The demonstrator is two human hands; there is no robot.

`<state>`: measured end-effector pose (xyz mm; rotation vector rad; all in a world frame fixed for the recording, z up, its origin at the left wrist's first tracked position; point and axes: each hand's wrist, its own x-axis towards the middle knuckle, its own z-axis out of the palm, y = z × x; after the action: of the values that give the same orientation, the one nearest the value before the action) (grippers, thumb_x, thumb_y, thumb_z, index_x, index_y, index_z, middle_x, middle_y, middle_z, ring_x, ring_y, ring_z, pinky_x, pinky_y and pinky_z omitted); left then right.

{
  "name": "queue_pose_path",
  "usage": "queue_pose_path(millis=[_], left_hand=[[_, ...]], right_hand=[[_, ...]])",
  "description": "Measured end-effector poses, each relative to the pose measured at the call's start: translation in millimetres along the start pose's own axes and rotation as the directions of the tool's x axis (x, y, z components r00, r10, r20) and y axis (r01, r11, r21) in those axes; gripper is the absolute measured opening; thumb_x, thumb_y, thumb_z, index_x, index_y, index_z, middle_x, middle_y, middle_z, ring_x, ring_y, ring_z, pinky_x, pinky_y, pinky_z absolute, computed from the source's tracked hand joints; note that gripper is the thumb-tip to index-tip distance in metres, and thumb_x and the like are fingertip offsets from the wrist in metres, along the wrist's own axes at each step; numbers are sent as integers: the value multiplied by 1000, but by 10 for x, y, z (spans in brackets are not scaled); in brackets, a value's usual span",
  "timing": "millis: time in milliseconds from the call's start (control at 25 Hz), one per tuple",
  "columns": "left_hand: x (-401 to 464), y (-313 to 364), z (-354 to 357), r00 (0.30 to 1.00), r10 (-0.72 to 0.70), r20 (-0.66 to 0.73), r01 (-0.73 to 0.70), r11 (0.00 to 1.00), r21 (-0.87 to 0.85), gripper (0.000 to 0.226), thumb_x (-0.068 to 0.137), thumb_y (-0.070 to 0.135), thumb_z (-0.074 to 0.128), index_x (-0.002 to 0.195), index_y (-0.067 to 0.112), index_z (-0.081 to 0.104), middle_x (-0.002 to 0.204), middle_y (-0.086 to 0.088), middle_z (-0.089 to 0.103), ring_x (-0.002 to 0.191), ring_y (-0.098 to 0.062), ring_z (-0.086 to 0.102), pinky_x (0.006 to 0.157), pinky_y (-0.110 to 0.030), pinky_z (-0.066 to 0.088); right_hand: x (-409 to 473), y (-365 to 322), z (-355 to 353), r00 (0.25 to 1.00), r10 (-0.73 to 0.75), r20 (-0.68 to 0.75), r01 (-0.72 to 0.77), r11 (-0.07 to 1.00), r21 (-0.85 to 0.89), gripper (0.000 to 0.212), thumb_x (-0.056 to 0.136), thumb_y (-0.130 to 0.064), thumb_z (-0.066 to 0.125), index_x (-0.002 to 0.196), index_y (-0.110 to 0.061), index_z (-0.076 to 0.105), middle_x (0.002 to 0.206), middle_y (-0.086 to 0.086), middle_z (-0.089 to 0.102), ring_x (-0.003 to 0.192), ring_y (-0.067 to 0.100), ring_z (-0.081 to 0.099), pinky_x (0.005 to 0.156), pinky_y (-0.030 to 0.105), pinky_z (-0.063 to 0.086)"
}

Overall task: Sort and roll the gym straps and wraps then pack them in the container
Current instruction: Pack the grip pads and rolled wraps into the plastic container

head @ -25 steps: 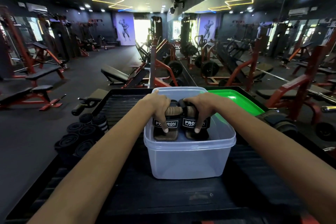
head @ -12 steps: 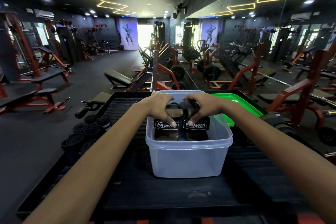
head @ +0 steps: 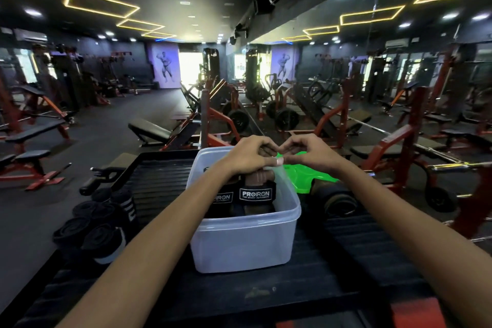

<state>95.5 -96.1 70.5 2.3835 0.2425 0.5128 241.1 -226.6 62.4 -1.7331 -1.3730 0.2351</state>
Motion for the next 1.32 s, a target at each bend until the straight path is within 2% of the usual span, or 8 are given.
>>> queue_pose_path(millis=[360,520,640,800,960,1080,1200,1320], left_hand=[[281,662,667,999,20,44,-24,994,109,40,78,27,79,110,5,67,105,-10,71,99,-21,66,91,-32,51],[409,792,965,992,-92,80,67,960,272,38,83,30,74,110,6,64,109,-11,67,105,-24,61,86,-29,44],[430,862,1234,974,-218,59,182,913,365,37,89,31,66,109,0,61,115,-20,61,109,-29,57,84,-32,42],[417,710,1566,928,-373,-22,367,899,240,60,91,41,59,131,-4,49,134,-21,53,124,-35,49,94,-31,41],[407,438,1797,837,-544,-55,544,839,-15,81,90,55,55,144,-1,33,147,-23,39,135,-34,39,105,-31,36],[441,294,1911,808,-583,-85,556,802,-218,98,66,75,62,139,11,46,140,-14,52,126,-28,51,104,-33,42],[555,72,1989,769,-632,-98,578,753,-315,107,35,77,69,121,13,63,119,-9,67,104,-22,65,87,-32,54],[439,349,1829,770,-638,3,567,682,-461,61,57,40,86,104,4,69,97,-10,72,79,-17,65,55,-19,43]], right_hand=[[-564,545,-708,985,145,-91,-151,986,-70,17,74,-13,82,86,-11,70,83,13,71,75,13,59,73,31,46],[-698,765,-900,968,191,-162,-212,969,-125,19,75,-13,81,90,-7,71,81,6,70,66,1,59,69,18,46],[-768,1010,-976,954,233,-188,-266,948,-173,19,75,-19,82,89,-13,72,86,11,73,74,11,61,72,25,45],[-824,1267,-1000,956,190,-225,-258,907,-332,36,80,-33,76,104,-8,68,105,14,66,99,24,60,84,31,43],[-820,1434,-955,908,320,-270,-389,882,-266,54,91,-49,57,119,-2,55,121,23,58,115,35,54,95,38,41],[-801,1485,-939,888,388,-248,-455,822,-342,61,90,-49,59,126,0,48,128,25,56,120,38,52,94,38,41],[-719,1444,-1042,870,446,-211,-493,807,-324,72,82,-46,70,132,0,45,135,21,53,125,35,49,95,33,41],[-645,1425,-1148,832,537,-138,-550,768,-328,77,71,-51,78,122,1,54,125,17,59,111,31,57,78,29,43]])
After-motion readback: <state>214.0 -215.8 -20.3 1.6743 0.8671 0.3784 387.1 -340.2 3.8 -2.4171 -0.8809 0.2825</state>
